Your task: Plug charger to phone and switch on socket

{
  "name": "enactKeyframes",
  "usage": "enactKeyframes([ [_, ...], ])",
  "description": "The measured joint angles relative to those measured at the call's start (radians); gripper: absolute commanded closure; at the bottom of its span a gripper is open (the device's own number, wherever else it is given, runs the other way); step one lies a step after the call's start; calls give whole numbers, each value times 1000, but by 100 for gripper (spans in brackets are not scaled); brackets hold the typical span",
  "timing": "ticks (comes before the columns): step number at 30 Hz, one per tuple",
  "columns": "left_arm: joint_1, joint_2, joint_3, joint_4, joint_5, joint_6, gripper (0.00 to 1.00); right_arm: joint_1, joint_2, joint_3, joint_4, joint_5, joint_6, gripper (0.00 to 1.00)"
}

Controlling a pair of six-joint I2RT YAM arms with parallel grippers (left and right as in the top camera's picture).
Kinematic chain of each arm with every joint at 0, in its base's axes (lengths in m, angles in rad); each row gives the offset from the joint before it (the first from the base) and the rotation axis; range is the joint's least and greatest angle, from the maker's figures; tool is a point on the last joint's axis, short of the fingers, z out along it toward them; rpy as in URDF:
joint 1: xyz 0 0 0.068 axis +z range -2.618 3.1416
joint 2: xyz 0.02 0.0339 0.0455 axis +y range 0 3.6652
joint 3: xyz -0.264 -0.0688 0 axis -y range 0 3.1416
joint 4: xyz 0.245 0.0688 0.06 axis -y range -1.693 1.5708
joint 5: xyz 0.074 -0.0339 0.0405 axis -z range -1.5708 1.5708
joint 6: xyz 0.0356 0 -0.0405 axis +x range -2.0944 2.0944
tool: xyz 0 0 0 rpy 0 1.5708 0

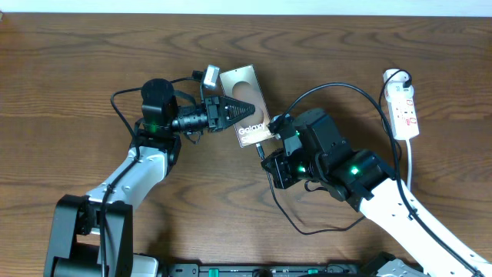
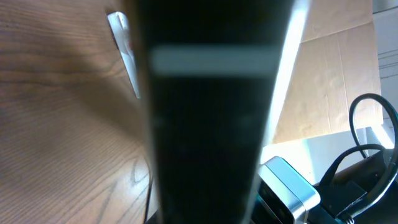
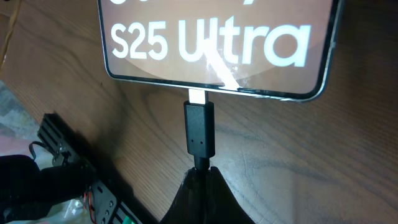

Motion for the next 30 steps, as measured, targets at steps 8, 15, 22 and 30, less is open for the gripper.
enactKeyframes([
  [8, 0, 0, 0, 0, 0, 6, 93, 0, 0, 0, 0, 2, 0, 99],
  [15, 0, 0, 0, 0, 0, 7, 92, 0, 0, 0, 0, 2, 0, 99],
  [22, 0, 0, 0, 0, 0, 6, 93, 0, -19, 0, -2, 14, 0, 99],
  [30, 0, 0, 0, 0, -2, 6, 93, 0, -22, 0, 0, 27, 0, 99],
])
